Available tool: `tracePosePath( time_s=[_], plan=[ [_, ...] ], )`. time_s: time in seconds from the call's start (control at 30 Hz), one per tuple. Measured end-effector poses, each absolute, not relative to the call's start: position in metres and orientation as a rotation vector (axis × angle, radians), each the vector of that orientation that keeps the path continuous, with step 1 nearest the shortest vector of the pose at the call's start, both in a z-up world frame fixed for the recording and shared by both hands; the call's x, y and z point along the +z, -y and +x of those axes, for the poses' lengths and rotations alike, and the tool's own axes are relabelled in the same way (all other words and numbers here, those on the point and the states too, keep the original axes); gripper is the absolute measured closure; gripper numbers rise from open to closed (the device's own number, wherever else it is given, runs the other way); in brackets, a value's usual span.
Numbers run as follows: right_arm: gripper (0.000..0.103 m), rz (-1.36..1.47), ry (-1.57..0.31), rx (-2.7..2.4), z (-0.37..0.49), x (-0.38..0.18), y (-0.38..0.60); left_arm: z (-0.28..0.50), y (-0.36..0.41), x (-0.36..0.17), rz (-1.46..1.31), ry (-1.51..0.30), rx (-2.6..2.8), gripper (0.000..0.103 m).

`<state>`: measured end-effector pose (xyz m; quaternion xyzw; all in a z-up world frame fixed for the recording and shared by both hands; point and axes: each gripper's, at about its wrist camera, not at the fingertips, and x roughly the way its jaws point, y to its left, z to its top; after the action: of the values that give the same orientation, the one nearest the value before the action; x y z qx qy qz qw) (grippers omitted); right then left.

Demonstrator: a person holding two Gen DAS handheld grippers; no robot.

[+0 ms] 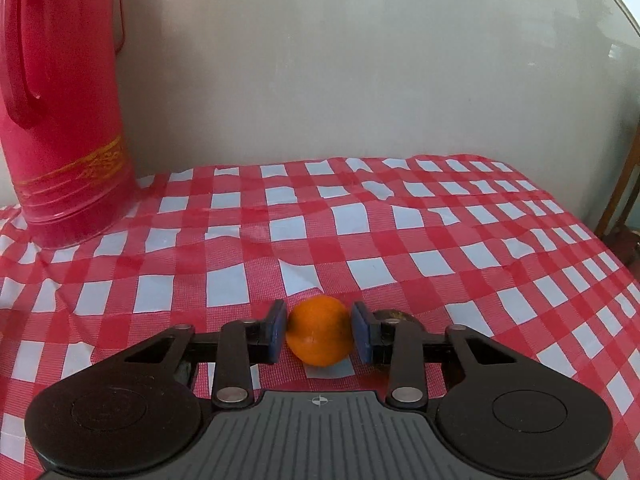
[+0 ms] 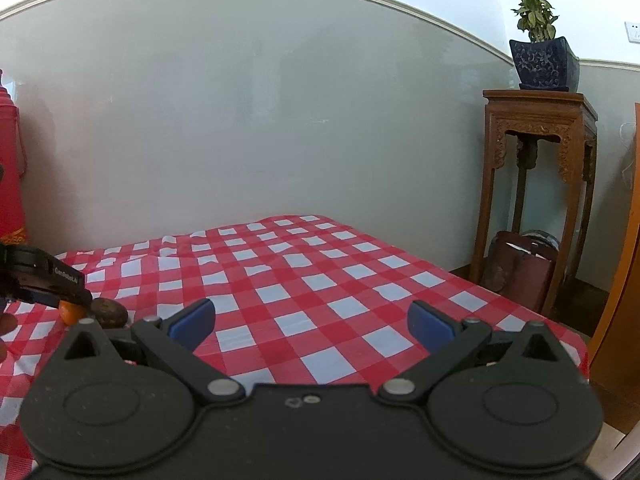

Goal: Organize fruits
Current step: 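Carry the small orange with the left gripper into the box and release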

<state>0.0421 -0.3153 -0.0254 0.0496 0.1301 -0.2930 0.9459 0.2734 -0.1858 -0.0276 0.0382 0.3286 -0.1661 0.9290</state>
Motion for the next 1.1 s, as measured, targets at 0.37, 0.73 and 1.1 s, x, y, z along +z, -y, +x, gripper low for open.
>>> tracePosePath(
  time_s=[0.37,0.73,1.1],
  plan=[
    [0.006,0.09,-0.262,-0.575,0.046,-0.025,0.309,0.259,0.166,-0.012,0.082,-0.598,-0.292,0.07],
    [0.006,0.051,-0.263,-0.515,0.055,-0.026,0.286,0.217,0.067,0.028,0.118,-0.475,-0.083,0.07],
    [0.006,-0.027,-0.251,-0.416,0.065,-0.027,0.244,0.207,-0.061,0.011,0.06,-0.54,0.22,0.069]
  ],
)
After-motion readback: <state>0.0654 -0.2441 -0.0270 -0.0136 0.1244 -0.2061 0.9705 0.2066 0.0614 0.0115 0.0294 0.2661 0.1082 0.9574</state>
